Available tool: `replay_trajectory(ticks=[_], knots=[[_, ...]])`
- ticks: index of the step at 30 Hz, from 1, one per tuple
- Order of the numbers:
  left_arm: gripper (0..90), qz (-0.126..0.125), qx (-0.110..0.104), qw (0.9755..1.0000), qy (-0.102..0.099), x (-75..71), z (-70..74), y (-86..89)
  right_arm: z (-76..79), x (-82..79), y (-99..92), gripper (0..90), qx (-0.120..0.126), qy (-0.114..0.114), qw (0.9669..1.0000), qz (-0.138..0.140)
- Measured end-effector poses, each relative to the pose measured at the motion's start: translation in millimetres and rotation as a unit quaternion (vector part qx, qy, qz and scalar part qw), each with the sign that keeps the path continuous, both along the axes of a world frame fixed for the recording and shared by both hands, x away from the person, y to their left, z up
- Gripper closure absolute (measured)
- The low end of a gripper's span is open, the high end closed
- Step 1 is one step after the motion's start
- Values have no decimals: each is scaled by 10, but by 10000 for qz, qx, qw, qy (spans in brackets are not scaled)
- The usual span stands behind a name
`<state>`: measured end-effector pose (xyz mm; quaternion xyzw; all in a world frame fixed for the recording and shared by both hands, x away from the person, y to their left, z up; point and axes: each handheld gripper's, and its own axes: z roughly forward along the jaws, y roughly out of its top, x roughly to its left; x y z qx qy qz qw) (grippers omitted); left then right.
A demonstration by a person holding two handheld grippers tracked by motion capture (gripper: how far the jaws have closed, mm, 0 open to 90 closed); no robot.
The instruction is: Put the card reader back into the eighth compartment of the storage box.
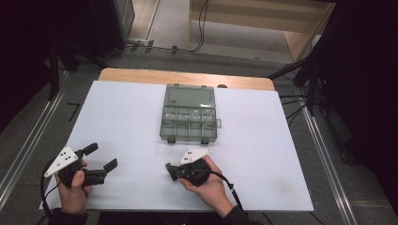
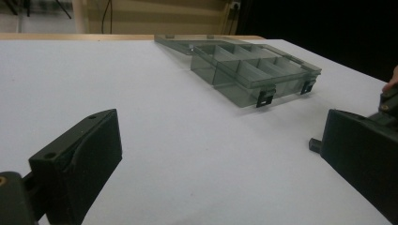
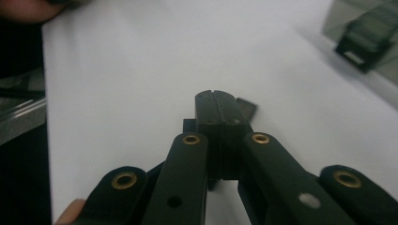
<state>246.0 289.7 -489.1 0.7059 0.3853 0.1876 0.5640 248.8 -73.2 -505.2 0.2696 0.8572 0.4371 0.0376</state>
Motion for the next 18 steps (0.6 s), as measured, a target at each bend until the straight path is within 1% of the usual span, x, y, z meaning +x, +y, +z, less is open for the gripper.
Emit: replay_trajectory(ticks=[4,7,15,18], knots=[[0,7,-16,10000,6,3,-2,5,-33,-74,72,883,-102,25,9998,150],[0,4,-20,10000,5,3,-3,6,-62,-98,102,883,-177,8,9996,218],[0,-6,-20,10000,5,4,-4,5,-101,-106,117,883,-436,3,9989,192],[0,-6,-17,10000,5,2,-3,5,-108,-89,94,883,-478,16,9987,159]])
